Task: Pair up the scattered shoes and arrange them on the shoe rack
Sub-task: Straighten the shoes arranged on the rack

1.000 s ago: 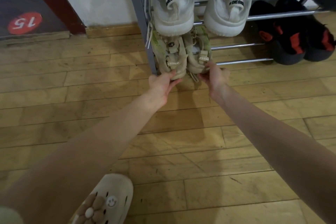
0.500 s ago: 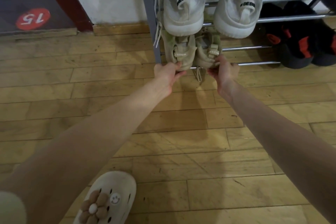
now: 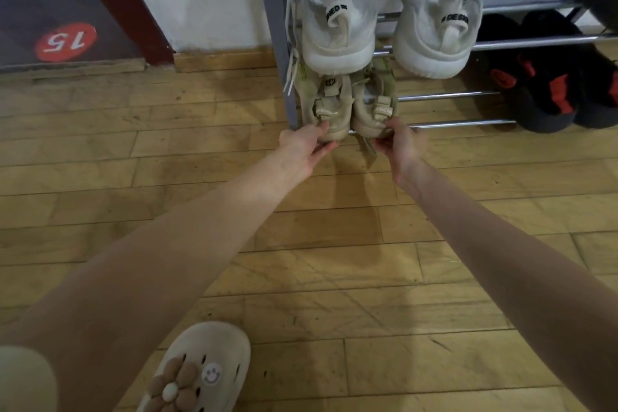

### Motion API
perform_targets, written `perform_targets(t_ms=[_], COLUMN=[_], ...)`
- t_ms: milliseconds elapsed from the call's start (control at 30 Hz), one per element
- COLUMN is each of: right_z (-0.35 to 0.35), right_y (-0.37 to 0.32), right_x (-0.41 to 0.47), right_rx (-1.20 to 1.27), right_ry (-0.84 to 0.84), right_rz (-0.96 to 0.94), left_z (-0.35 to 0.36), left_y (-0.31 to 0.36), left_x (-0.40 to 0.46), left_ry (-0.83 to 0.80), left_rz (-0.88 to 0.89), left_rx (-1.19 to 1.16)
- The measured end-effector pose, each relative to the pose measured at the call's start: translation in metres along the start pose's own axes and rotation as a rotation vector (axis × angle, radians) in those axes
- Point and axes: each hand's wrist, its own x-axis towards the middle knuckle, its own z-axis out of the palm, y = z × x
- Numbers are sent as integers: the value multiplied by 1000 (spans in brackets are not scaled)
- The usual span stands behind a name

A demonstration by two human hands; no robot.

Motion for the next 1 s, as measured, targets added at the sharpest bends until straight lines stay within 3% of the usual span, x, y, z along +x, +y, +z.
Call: perform_targets(t_ms=[367, 633, 833, 1000], right_z=[0, 1, 0, -4], right_y=[-7, -5, -4, -8], right_x=[0, 0, -2, -3], right_rx=[-42, -132, -196, -206], right_ry=[6, -112, -137, -169], right_rz=[-71, -107, -163, -134], left_z=[14, 13, 10, 6], left_y=[2, 4, 4, 9], left_x=[-7, -11, -13, -26], left_ry=[36, 41, 89, 32], left_rz=[-93, -104, -88, -101], left_rx=[-120, -168, -153, -45])
